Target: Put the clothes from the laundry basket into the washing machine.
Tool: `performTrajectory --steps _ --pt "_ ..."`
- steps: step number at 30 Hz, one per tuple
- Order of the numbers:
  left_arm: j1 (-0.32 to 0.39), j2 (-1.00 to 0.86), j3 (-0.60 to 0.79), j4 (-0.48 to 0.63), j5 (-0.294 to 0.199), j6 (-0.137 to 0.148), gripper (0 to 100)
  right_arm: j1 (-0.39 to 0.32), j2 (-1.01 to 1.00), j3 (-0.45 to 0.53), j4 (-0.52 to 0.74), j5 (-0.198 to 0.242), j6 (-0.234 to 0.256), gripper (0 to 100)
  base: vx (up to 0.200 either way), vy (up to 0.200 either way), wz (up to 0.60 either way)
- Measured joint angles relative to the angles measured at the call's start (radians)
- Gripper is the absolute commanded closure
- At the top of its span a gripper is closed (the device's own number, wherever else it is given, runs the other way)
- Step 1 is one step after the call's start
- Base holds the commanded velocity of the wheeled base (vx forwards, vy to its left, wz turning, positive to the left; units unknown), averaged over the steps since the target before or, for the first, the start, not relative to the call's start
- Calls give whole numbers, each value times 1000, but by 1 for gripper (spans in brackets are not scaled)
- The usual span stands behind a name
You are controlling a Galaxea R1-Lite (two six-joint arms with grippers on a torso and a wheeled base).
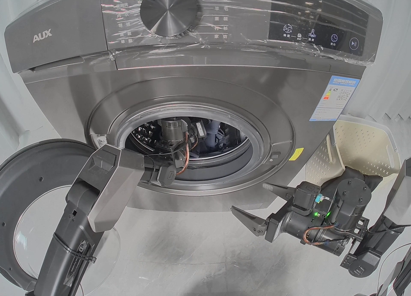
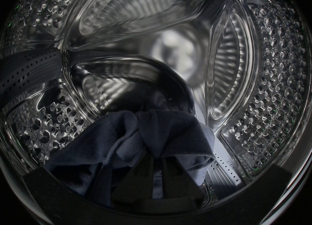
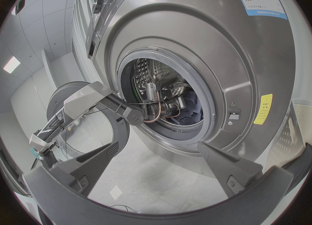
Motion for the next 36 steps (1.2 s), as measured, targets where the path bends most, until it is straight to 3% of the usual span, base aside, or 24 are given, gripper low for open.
performTrajectory --steps 8,13,17,28,36 --pt "-27 -17 6 3 0 -12 0 -1 0 0 0 0 0 0 0 0 0" --pt "-55 -63 96 1 -3 -20 0 -2 0 0 0 0 0 0 0 0 0" --pt "-85 -129 256 -14 -10 -11 0 -2 -1 1 0 0 0 0 0 0 0" --pt "-161 -380 794 -172 -51 87 0 -7 -12 17 0 0 0 0 0 0 0" --pt "-237 -615 1190 -293 -63 116 0 -5 -51 66 0 1 1 0 0 0 0"
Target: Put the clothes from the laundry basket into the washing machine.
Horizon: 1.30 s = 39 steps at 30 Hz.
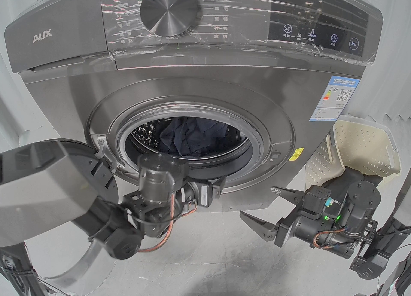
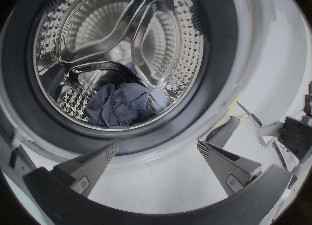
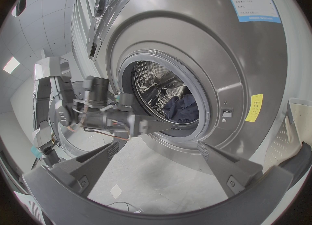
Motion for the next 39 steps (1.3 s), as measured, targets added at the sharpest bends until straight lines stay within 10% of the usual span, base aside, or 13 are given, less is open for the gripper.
performTrajectory --steps 15,39 --pt "-96 -532 488 -106 7 15 0 -20 -274 189 27 -62 -1 0 -27 0 0" --pt "76 -1076 786 27 20 78 0 -323 -674 220 391 -133 -40 0 -158 0 0"
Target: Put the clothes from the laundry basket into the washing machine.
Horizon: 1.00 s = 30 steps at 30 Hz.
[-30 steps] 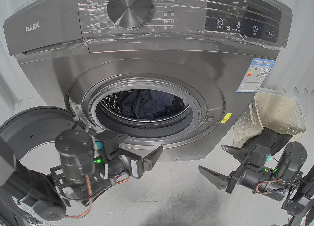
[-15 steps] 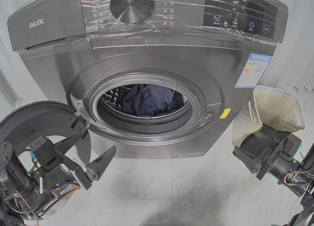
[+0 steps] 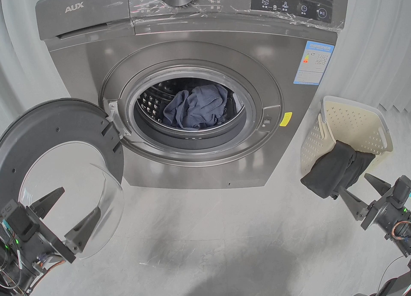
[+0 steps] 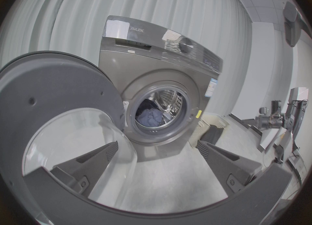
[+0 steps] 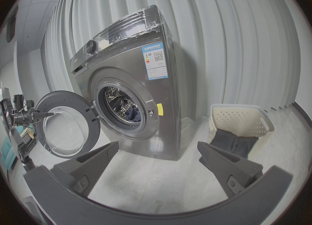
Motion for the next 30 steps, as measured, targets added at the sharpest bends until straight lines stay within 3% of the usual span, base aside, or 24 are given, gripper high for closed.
performTrajectory --steps 4,10,14,22,26,28,30 --pt "20 -106 5 127 0 1 0 -25 -103 0 113 -17 0 0 0 0 0" --pt "67 -272 6 303 1 1 0 -94 -292 0 320 -26 -4 0 0 -200 0" --pt "101 -357 6 364 -1 -1 0 -139 -423 0 471 -25 -7 0 0 -200 0" --pt "206 -533 6 561 -28 -1 0 -224 -747 0 845 -19 -27 0 0 -200 0" --pt "279 -626 6 668 -48 -1 0 -273 -889 0 1004 -17 -36 0 0 0 0" --pt "315 -670 6 709 -66 -2 0 -296 -951 0 1071 -6 -38 0 0 0 0" --pt "355 -719 5 756 -100 -3 0 -324 -1014 0 1117 41 -38 0 0 0 0"
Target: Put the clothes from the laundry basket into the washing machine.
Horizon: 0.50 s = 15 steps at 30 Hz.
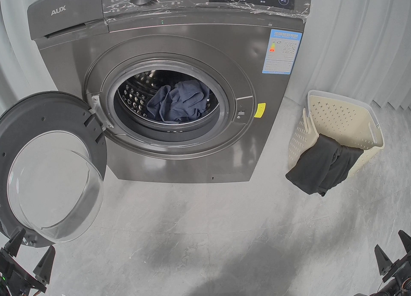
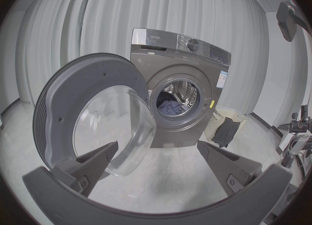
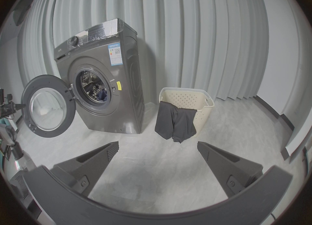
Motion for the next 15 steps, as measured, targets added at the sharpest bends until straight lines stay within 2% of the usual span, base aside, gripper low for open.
performTrajectory --steps 1,3,5,10,15 --pt "14 -17 0 22 -15 1 0 -9 -18 0 7 21 0 0 0 0 0" --pt "54 -65 0 101 -54 2 0 -31 -61 0 18 66 -1 0 0 -200 0" --pt "82 -103 0 153 -68 0 0 -46 -90 0 26 74 0 0 0 -200 0" --pt "122 -162 0 170 -36 -6 0 -72 -139 0 35 57 -6 0 0 -200 0" --pt "137 -186 0 169 15 45 0 -80 -157 0 35 58 -20 0 0 -200 0"
